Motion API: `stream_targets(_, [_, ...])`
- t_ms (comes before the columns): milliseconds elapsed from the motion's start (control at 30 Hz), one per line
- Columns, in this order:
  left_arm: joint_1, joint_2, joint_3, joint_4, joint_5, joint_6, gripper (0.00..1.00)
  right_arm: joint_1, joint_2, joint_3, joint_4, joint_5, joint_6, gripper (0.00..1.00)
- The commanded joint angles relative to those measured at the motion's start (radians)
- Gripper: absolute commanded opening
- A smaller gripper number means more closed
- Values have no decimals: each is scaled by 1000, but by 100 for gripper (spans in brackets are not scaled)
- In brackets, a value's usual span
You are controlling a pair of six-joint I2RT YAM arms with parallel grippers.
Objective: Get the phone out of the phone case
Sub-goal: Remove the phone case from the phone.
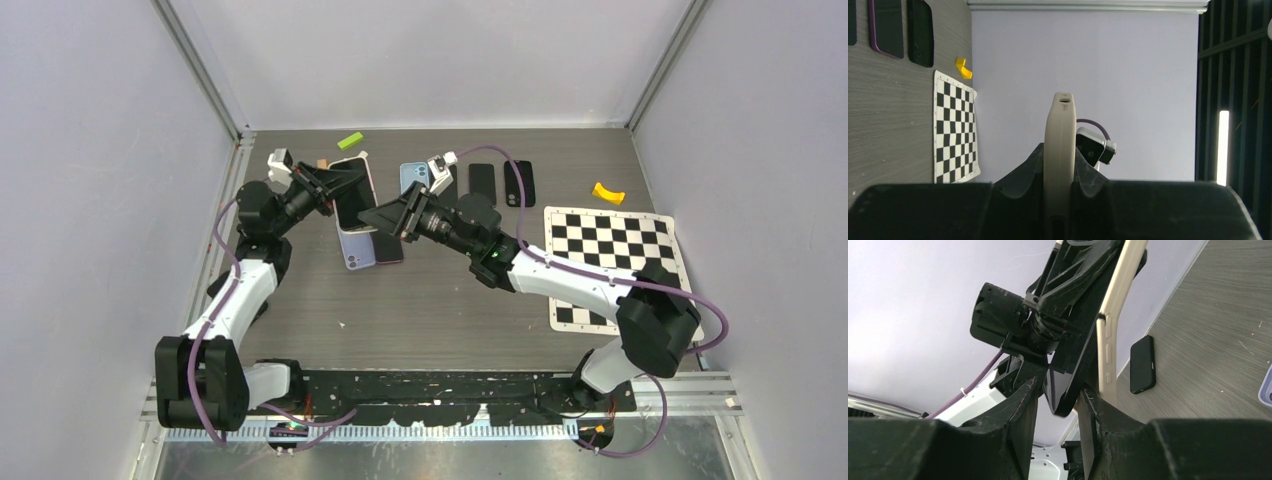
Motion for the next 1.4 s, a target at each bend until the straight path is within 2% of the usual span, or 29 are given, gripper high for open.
stream_targets(0, [-45,-56,94,158,151,-2,0,-15,52,28,-81,64,3,41])
stream_targets(367, [-50,-69,37,159,240,169,1,-25,52,25,70,-17,51,39])
stream_targets(433, [-50,-74,24,158,249,186,4,-31,51,25,84,-18,71,25])
stream_targets(467, [-50,-76,19,155,249,190,7,-36,48,23,89,-17,78,14])
stream_targets(533, [-46,-78,11,145,247,206,12,-40,40,16,107,-12,97,3])
stream_targets(600, [-41,-83,11,112,243,236,24,-42,25,3,127,-7,104,1])
stream_targets(767, [-9,-104,9,14,233,334,68,-50,-47,-43,141,20,104,1])
stream_targets(833, [12,-120,4,-55,234,424,82,-56,-85,-70,139,41,104,1])
stream_targets(867, [26,-133,-3,-108,224,472,93,-62,-98,-89,130,60,106,1])
stream_targets(900, [39,-141,-12,-149,218,511,99,-68,-123,-105,124,71,107,1])
stream_targets(967, [49,-140,-41,-165,223,537,100,-78,-152,-124,100,99,108,1])
stream_targets(1100, [49,-146,-108,-83,219,514,100,-102,-192,-155,44,154,158,1])
stream_targets(1267, [46,-148,-144,-69,219,542,99,-124,-199,-188,54,164,274,1])
stream_targets(1367, [9,-135,-151,-65,205,561,96,-130,-197,-201,65,162,332,1])
